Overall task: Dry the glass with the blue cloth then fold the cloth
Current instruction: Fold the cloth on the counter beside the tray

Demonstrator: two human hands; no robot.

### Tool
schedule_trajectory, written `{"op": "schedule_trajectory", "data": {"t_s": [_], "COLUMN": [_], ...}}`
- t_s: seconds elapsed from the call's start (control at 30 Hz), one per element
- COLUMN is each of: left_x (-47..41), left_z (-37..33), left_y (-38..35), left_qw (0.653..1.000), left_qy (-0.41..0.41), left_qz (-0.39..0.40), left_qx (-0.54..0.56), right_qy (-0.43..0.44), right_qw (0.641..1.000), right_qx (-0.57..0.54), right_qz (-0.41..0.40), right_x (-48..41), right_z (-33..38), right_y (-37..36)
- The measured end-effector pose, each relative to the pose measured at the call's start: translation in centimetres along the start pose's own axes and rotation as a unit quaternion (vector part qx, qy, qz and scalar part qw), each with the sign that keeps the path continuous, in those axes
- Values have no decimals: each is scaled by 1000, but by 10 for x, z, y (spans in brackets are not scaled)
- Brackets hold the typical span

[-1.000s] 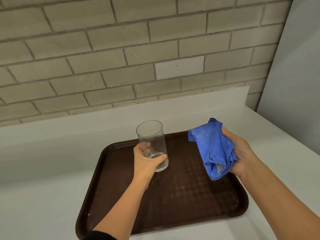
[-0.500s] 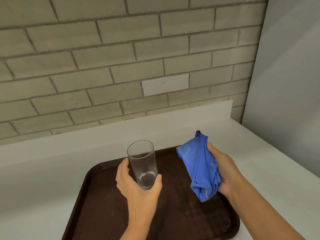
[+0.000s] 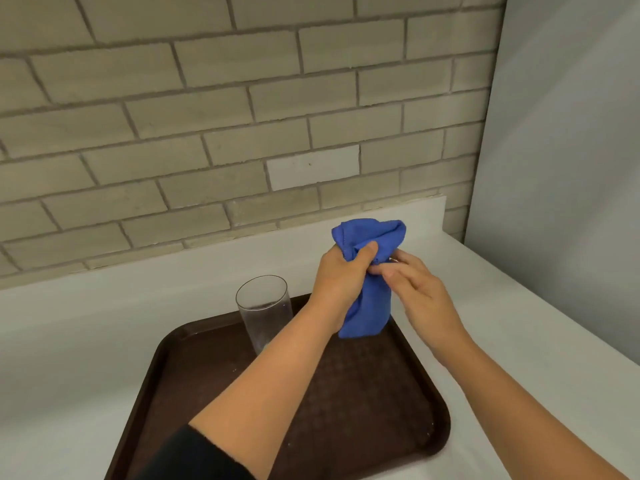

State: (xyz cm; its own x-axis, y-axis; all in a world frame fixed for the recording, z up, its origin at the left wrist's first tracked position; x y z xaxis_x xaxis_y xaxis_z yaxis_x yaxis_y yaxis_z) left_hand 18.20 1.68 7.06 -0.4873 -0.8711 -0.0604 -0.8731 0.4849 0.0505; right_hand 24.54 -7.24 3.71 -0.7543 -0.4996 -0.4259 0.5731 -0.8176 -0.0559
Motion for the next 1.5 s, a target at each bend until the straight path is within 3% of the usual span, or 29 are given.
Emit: {"op": "schedule_trajectory", "data": {"t_s": [0.13,0.23,0.33,0.43,0.53,0.63,0.87,0.97,1.13,1.23,1.5], "left_x": [5,12,14,18,18,18,13,-8,-61,-87,-111], "left_z": [-1,-5,-5,3,18,30,44,57,92,108,132], "left_y": [-19,-40,-55,-71,-85,-89,-95,-102,-109,-112,-123], "left_qw": [998,997,984,971,985,992,978,982,967,958,925], "left_qy": [-23,16,44,-15,-67,-60,58,79,-4,-12,-44], "left_qz": [49,78,148,229,154,105,195,163,113,105,136], "left_qx": [-13,14,95,69,-31,-40,-46,-54,-228,-265,-353], "right_qy": [-83,-141,-137,-144,-149,-159,-227,-257,-295,-303,-296], "right_qw": [991,984,986,988,989,987,964,952,936,928,903], "right_qx": [-30,-103,-97,-58,-16,19,66,110,173,201,255], "right_qz": [-100,-35,-20,-22,-10,20,122,124,87,81,180], "right_x": [-20,-35,-50,-60,-61,-58,-74,-92,-117,-130,-152], "right_z": [-9,-5,1,0,-5,-12,-15,-45,-117,-144,-167], "right_y": [44,68,90,109,125,138,166,155,120,113,114]}}
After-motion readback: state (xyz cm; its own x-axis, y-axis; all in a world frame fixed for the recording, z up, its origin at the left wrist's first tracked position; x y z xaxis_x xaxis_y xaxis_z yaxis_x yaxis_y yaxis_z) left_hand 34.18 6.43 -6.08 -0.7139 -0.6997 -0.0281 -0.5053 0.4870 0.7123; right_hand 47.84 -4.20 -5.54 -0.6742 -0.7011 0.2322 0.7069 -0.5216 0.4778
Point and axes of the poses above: each hand's wrist, its own x-axis away from the middle knuckle, its own y-axis out of the back of the hand, z = x × y, the point moved 1 cm from there along -x, towards the middle knuckle, and after that the axes turned 15 degrees about -z, right-handed, at the moved point
